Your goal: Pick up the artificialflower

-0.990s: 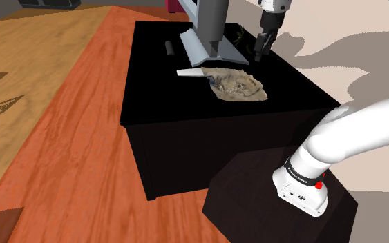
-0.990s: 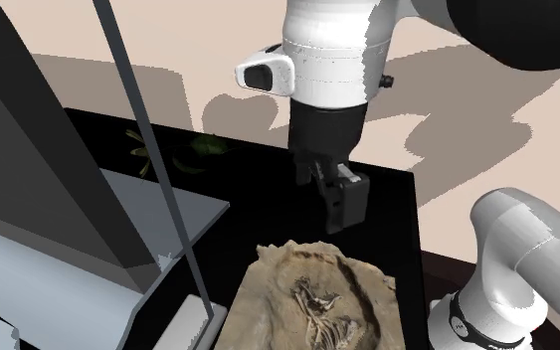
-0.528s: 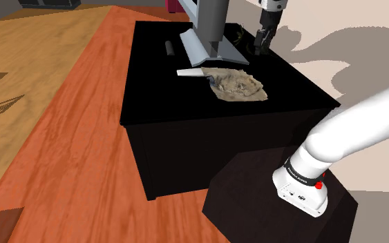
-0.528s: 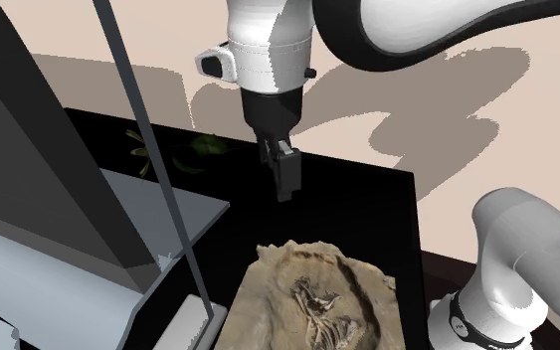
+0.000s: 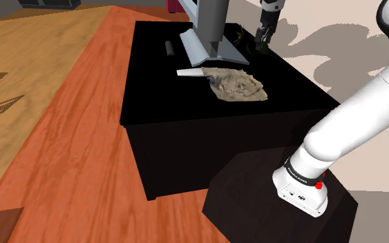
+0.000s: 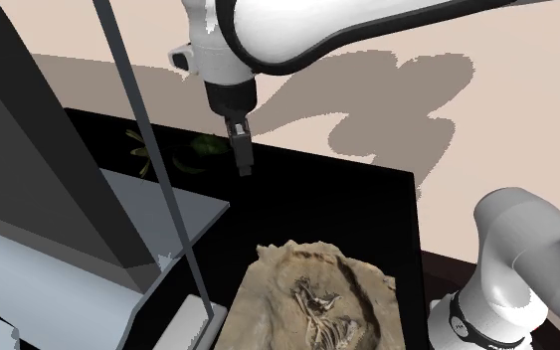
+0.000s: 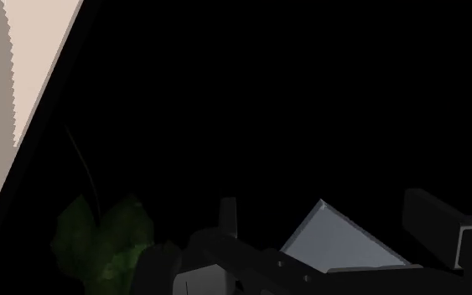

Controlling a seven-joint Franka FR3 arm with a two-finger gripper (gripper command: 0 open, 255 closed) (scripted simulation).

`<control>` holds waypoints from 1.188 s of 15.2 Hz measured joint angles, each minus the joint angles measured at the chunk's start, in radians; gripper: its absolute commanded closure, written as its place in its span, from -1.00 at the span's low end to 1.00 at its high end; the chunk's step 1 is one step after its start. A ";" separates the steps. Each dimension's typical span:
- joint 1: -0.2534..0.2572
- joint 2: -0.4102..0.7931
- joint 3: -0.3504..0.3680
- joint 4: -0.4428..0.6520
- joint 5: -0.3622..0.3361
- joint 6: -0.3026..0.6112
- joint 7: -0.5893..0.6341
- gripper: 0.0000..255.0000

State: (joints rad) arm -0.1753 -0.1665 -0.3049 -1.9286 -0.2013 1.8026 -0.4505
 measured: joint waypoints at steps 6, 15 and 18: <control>-0.045 0.198 -0.062 0.199 0.045 0.026 -0.082 -1.00; -0.108 0.384 -0.100 0.364 0.107 0.065 -0.150 -1.00; -0.108 0.386 -0.099 0.323 0.107 0.109 -0.146 -1.00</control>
State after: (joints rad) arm -0.2834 0.2195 -0.4043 -1.6056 -0.0947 1.9112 -0.5960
